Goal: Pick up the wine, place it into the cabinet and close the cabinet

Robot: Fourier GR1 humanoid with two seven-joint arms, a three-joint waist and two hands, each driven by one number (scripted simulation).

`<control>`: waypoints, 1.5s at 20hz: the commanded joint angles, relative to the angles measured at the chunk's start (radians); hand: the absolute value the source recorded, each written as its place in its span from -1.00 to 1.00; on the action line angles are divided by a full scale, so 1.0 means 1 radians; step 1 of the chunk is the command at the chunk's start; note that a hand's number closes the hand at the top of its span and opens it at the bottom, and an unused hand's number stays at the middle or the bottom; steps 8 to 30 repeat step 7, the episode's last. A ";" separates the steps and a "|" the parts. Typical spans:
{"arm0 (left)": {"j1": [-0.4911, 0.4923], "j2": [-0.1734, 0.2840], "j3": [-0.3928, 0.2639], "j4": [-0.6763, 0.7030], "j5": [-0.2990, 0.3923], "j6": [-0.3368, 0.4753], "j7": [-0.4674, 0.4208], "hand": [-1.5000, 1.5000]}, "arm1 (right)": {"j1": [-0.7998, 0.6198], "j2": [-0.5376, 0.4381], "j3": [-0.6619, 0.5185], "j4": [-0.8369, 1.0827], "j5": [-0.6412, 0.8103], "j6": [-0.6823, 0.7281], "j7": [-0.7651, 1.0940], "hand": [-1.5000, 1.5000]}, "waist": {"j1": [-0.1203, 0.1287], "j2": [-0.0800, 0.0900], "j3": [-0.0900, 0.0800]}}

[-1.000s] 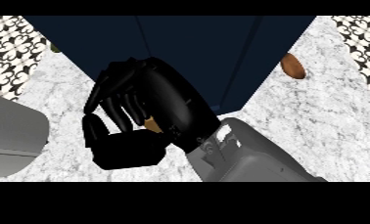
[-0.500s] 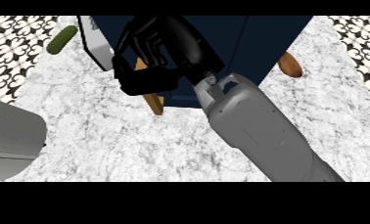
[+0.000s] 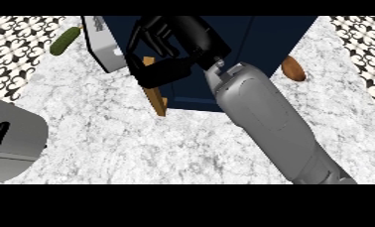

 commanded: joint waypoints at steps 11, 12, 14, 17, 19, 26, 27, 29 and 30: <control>-0.136 -0.060 -0.077 0.098 -0.073 0.068 0.008 -1.00 | -0.076 -0.114 -0.134 0.192 0.018 0.010 -0.066 1.00 | -0.023 0.038 0.010; -0.136 -0.060 -0.077 0.098 -0.073 0.068 0.008 -1.00 | -0.076 -0.114 -0.134 0.192 0.018 0.010 -0.066 1.00 | -0.023 0.038 0.010; -0.136 -0.060 -0.077 0.098 -0.073 0.068 0.008 -1.00 | -0.076 -0.114 -0.134 0.192 0.018 0.010 -0.066 1.00 | -0.023 0.038 0.010; -0.136 -0.060 -0.077 0.098 -0.073 0.068 0.008 -1.00 | -0.076 -0.114 -0.134 0.192 0.018 0.010 -0.066 1.00 | -0.023 0.038 0.010; -0.136 -0.060 -0.077 0.098 -0.073 0.068 0.008 -1.00 | -0.076 -0.114 -0.134 0.192 0.018 0.010 -0.066 1.00 | -0.023 0.038 0.010; -0.136 -0.060 -0.077 0.098 -0.073 0.068 0.008 -1.00 | -0.076 -0.114 -0.134 0.192 0.018 0.010 -0.066 1.00 | -0.023 0.038 0.010; -0.136 -0.060 -0.077 0.098 -0.073 0.068 0.008 -1.00 | -0.076 -0.114 -0.134 0.192 0.018 0.010 -0.066 1.00 | -0.023 0.038 0.010; -0.136 -0.060 -0.077 0.098 -0.073 0.068 0.008 -1.00 | -0.076 -0.114 -0.134 0.192 0.018 0.010 -0.066 1.00 | -0.023 0.038 0.010; -0.136 -0.060 -0.077 0.098 -0.073 0.068 0.008 -1.00 | -0.076 -0.114 -0.134 0.192 0.018 0.010 -0.066 1.00 | -0.023 0.038 0.010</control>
